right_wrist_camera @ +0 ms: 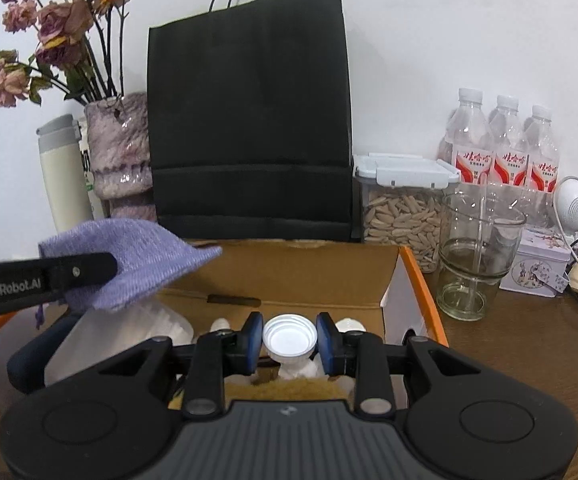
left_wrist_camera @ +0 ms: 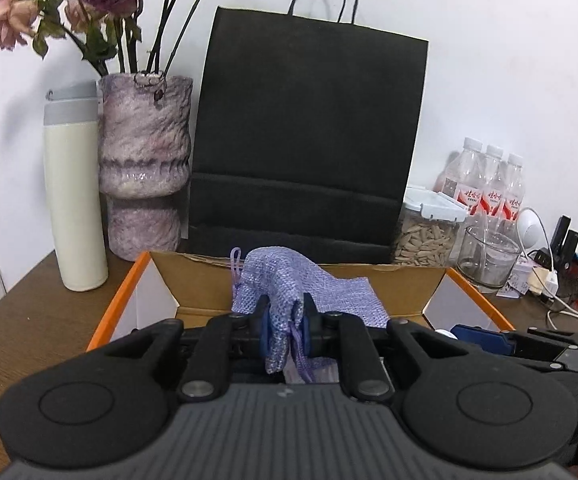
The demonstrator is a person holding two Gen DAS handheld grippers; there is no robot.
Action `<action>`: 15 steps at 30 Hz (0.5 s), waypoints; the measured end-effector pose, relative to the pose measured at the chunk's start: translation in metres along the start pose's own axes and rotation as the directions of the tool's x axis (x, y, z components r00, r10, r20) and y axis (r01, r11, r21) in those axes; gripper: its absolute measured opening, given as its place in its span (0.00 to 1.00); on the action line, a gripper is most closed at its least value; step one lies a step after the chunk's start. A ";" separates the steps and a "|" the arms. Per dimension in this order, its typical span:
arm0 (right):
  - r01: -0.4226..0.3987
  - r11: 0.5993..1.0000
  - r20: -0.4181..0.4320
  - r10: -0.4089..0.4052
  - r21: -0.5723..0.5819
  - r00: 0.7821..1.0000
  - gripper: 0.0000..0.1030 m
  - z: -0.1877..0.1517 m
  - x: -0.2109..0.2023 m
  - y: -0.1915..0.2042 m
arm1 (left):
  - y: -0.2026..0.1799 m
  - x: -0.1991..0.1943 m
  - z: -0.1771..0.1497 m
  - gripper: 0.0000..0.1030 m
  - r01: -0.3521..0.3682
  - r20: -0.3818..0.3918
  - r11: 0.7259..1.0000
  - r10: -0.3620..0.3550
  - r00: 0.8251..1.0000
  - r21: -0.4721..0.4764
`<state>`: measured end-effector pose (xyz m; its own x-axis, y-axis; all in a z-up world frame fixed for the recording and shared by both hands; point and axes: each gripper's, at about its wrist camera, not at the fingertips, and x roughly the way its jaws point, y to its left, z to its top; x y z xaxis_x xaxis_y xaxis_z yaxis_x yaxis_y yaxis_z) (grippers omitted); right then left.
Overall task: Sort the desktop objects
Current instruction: 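Lower pouch and white cap into the box and open both tools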
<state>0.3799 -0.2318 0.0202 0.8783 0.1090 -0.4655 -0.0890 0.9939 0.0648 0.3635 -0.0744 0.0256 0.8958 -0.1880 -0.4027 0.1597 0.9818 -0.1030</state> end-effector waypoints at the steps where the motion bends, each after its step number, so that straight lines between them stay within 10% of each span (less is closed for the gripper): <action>1: -0.001 1.000 -0.002 0.001 0.001 1.000 0.27 0.000 0.000 0.000 | -0.001 -0.001 -0.001 0.22 -0.005 0.005 1.000 0.005 1.000 0.007; 3: -0.004 1.000 -0.002 0.004 0.005 1.000 0.32 -0.001 -0.001 0.000 | -0.002 -0.003 -0.001 0.58 -0.026 0.017 1.000 0.026 1.000 0.014; 11: 0.014 1.000 0.045 -0.014 -0.001 0.999 0.89 0.002 -0.013 0.002 | -0.008 -0.010 -0.003 1.00 -0.021 0.041 0.999 0.019 0.999 0.046; 15: 0.020 1.000 0.052 -0.020 -0.017 0.998 1.00 0.001 -0.016 0.007 | -0.010 -0.016 -0.004 1.00 -0.031 0.075 0.998 0.026 0.997 0.062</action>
<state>0.3656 -0.2271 0.0296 0.9033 0.0886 -0.4198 -0.0789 0.9961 0.0405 0.3456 -0.0809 0.0294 0.9283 -0.1600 -0.3355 0.1578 0.9869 -0.0339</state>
